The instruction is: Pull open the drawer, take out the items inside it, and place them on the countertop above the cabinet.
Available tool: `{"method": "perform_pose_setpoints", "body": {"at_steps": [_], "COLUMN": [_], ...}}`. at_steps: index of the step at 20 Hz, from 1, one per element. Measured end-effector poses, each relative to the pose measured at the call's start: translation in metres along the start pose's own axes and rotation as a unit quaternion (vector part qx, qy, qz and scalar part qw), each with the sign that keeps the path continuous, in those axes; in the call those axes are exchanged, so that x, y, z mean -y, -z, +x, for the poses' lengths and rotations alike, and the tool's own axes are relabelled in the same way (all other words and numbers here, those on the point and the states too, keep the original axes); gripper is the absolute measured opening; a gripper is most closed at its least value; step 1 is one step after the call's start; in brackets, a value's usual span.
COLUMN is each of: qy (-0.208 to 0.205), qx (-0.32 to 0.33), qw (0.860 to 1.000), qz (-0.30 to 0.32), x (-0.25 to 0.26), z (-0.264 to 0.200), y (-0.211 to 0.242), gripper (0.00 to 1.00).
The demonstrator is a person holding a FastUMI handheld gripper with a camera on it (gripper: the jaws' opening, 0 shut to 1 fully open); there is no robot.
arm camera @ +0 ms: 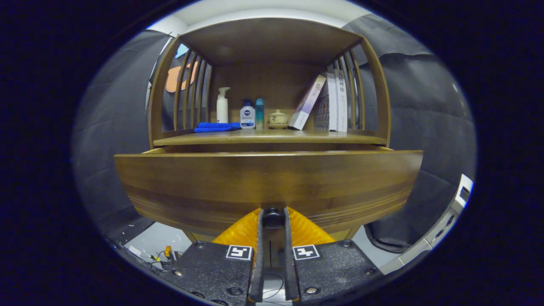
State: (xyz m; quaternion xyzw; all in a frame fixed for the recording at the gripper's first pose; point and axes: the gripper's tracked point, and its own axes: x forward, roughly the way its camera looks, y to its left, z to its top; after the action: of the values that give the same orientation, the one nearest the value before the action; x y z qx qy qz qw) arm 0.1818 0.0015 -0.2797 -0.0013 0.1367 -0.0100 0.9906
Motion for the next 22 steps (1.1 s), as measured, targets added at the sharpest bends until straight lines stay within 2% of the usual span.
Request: {"method": "perform_pose_setpoints", "body": {"at_steps": [22], "qy": [-0.014], "qx": [-0.007], "qw": [1.000], "qz": [-0.008], "x": [-0.0003], "z": [0.0027], "y": [0.0029], "gripper": [0.22]}}
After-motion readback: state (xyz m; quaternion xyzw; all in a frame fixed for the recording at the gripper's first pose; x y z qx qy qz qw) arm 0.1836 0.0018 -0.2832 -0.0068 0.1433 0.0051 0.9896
